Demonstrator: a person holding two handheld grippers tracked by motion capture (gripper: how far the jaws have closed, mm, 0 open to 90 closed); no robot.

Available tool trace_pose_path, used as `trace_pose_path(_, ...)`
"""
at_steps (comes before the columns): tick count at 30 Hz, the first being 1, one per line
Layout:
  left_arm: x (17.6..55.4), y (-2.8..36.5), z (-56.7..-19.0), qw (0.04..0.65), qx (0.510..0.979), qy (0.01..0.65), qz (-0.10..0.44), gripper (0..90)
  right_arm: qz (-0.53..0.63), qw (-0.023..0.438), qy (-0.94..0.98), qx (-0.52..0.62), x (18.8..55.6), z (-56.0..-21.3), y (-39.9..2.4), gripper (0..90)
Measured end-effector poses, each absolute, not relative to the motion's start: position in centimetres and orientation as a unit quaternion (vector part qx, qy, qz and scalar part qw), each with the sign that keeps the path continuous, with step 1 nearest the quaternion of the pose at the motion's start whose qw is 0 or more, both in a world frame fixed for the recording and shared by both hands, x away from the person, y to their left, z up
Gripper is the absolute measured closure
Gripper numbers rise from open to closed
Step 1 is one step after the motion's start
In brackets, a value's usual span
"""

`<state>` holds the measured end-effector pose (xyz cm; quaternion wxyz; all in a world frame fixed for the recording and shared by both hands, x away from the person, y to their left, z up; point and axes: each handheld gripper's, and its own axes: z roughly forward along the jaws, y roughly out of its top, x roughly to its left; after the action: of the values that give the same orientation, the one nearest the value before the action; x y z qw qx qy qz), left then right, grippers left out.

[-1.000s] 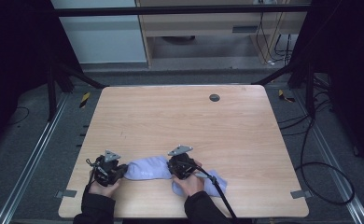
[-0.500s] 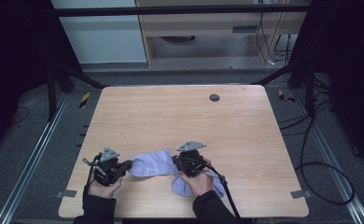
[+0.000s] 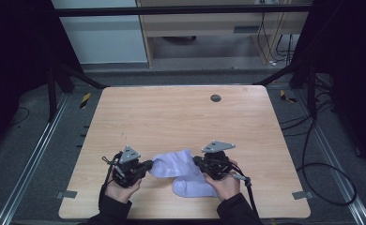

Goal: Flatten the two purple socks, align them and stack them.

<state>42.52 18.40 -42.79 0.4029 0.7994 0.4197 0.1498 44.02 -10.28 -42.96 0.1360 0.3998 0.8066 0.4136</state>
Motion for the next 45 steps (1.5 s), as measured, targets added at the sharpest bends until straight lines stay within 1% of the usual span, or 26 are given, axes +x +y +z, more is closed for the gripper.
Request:
trace_pose_path(11,41.5,13.8,-43.4,0.387,0.830,0.383,0.121,87.1,0.409,0.140,0.800,0.416,41.1,-42.8,-14.9,86.7)
trace_pose_path(17,40.9,12.4,-44.2,0.371,0.846,0.367,0.107,87.1,0.404,0.136,0.797,0.427,39.7,-43.4,-16.6,86.6)
trace_pose_path(24,40.9,11.7,-45.4,0.354,0.855,0.365,0.099,87.1,0.394,0.127,0.799,0.435,39.3,-44.3,-17.3,86.7)
trace_pose_path(33,41.5,11.5,-46.9,0.335,0.863,0.369,0.089,87.1,0.367,0.115,0.807,0.449,39.6,-45.8,-17.4,86.6)
trace_pose_path(42,41.9,11.2,-48.0,0.325,0.865,0.371,0.092,86.6,0.353,0.117,0.808,0.457,40.5,-47.6,-17.8,85.8)
trace_pose_path(44,41.9,11.3,-48.0,0.325,0.866,0.368,0.098,83.9,0.349,0.120,0.809,0.457,40.6,-47.9,-17.8,83.8)
trace_pose_path(45,41.8,11.3,-47.9,0.326,0.864,0.370,0.102,80.1,0.346,0.124,0.810,0.457,40.6,-48.1,-17.8,80.1)
